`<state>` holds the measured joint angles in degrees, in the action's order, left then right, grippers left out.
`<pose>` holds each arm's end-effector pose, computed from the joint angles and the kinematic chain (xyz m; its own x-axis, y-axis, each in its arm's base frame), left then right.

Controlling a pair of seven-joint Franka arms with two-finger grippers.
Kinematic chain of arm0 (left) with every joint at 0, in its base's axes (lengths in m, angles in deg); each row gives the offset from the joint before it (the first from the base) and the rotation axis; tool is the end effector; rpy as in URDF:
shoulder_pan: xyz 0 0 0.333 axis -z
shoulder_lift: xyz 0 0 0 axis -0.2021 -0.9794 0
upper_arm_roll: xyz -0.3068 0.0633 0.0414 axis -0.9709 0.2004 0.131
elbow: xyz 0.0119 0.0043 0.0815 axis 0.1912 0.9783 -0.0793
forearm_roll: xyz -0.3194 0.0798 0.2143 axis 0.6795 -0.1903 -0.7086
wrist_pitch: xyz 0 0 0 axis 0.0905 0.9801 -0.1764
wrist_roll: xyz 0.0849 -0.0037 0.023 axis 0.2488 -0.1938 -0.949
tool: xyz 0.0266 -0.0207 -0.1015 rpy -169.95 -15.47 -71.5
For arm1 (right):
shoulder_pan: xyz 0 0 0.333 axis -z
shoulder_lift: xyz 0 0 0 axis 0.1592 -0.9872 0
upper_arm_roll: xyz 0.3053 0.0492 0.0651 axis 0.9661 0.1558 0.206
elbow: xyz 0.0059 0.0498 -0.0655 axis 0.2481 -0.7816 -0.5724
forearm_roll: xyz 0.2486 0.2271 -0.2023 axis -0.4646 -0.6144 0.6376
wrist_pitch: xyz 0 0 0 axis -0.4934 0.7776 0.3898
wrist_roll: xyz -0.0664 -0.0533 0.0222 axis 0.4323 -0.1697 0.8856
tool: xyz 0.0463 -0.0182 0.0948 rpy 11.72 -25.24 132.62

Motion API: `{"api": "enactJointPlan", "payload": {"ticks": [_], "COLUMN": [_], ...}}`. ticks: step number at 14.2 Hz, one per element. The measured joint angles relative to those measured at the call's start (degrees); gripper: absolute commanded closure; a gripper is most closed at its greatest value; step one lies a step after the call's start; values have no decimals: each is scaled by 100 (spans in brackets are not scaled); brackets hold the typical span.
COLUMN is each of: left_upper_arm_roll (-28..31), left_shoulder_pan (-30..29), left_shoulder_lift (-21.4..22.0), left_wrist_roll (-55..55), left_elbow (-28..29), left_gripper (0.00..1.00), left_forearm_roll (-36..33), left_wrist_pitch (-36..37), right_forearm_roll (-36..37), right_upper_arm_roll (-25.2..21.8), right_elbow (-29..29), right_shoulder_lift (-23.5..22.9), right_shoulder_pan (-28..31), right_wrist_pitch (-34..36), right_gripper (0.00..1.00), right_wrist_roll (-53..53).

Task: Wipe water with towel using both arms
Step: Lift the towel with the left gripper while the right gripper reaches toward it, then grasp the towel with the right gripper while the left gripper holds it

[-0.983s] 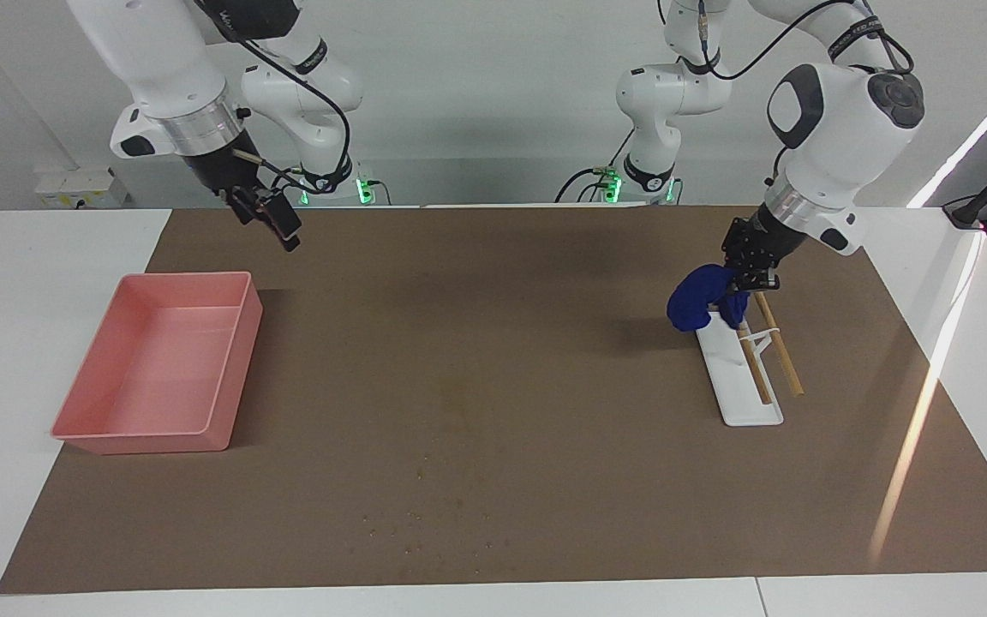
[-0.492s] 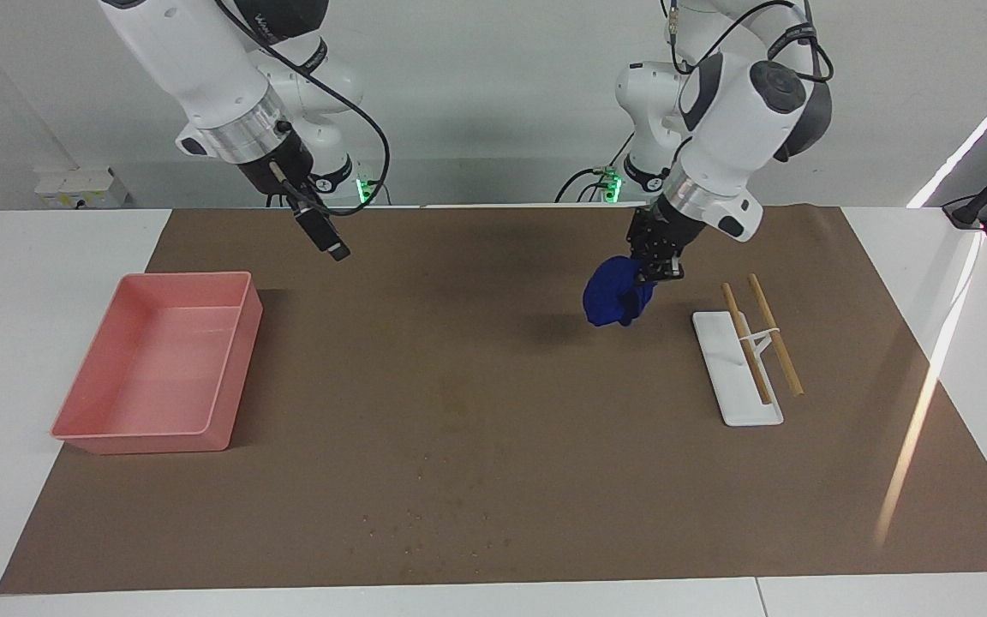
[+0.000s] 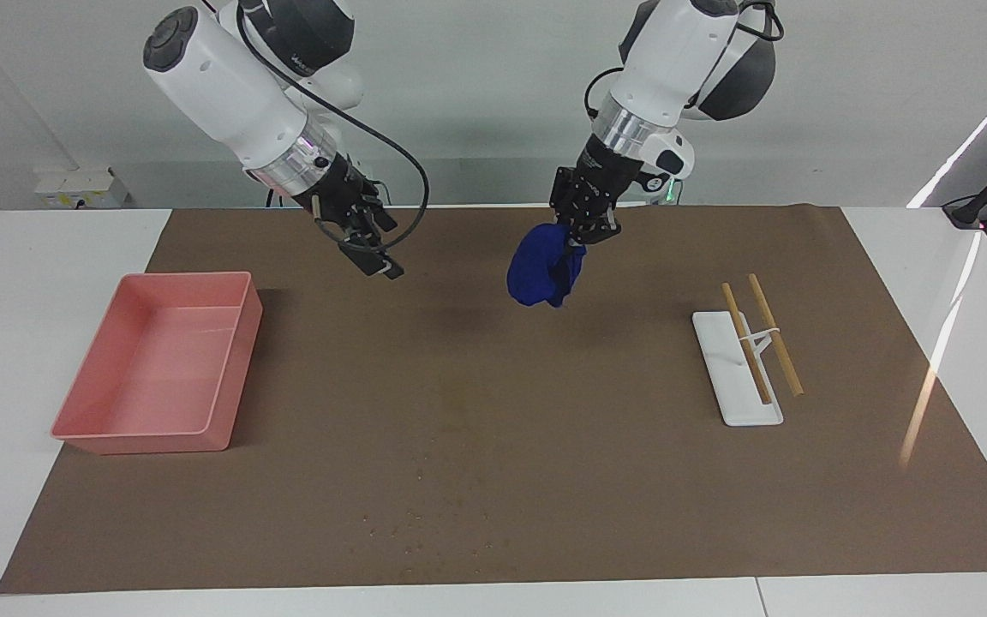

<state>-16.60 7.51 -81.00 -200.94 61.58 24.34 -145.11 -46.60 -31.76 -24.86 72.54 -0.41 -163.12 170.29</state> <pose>0.4909 -0.3173 0.6089 -0.2837 0.8681 -0.4073 0.9470 0.3203 0.0230 0.5750 0.1811 0.5937 0.1571 -0.8586 -0.4880 -0.9875 -0.1444 -0.0638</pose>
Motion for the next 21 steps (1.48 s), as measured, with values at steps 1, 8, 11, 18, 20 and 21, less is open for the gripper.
{"api": "enactJointPlan", "payload": {"ticks": [1,8,11,18,20,21], "left_upper_arm_roll": [-130,-671,-664,-643,-616,-611], "left_shoulder_pan": [0,387,447,446,446,446], "left_shoulder_lift": [-1,-14,-27,-60,-61,-65], "left_wrist_roll": [-208,-1286,-1410,-1476,-1476,-1476], "left_elbow": [-28,-34,-28,-22,-21,-19], "left_gripper": [100,100,100,100,100,100], "left_forearm_roll": [7,14,14,13,10,10], "left_wrist_pitch": [-182,-1319,-1593,-1784,-1860,-1876], "right_forearm_roll": [-140,-610,-671,-913,-1072,-1091], "right_upper_arm_roll": [1,6,0,-3,-17,-23], "right_elbow": [-22,-153,-239,-308,-326,-329], "right_shoulder_lift": [-1,-6,-6,-6,-6,-6], "right_shoulder_pan": [-42,-409,-425,-440,-426,-424], "right_wrist_pitch": [-75,-649,-775,-1026,-1025,-1025], "right_gripper": [0,0,0,97,100,100], "right_wrist_roll": [49,193,193,193,193,193]}}
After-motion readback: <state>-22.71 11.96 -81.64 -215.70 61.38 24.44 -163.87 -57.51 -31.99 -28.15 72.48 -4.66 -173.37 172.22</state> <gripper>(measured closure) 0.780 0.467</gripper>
